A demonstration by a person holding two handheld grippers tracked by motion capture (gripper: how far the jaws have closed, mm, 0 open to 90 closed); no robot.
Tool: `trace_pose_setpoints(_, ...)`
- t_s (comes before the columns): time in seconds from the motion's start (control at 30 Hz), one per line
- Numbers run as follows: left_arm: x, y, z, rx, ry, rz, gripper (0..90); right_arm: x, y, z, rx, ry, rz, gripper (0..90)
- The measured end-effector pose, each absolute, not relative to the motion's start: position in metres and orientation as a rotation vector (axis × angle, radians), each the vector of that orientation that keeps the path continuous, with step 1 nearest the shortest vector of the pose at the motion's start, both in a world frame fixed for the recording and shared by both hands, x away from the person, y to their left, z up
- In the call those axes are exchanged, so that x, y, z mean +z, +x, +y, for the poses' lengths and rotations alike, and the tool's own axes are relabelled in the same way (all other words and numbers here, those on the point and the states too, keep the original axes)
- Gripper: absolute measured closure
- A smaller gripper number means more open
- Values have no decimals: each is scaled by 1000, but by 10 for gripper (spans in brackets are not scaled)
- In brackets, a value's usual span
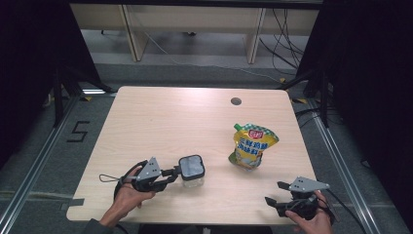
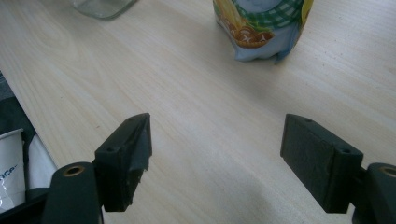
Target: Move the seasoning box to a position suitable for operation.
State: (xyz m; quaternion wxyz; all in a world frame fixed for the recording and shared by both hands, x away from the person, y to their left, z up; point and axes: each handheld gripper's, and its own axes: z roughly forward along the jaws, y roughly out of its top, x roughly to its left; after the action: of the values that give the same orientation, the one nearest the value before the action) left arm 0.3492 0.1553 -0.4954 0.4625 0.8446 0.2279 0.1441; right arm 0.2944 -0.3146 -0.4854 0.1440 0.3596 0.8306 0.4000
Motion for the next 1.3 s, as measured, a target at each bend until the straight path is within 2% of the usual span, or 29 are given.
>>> trace_pose_setpoints(0.27,-492,347,145,353,2087,447,733,-486,293,-313,1161,1062,2398,260)
trace_pose_setpoints(0.6,-494,349,145,318,2078,448,733,-486,294,-313,1152,1042,2405,261)
trace_pose_setpoints(0.93,-500,355,135,279,2088,379,733,-486,293,-314,1150,1027,2413,262)
trace_pose_setpoints(1.3,-500,356,135,318,2091,382,730,-486,293,-314,1150,1023,2416,261)
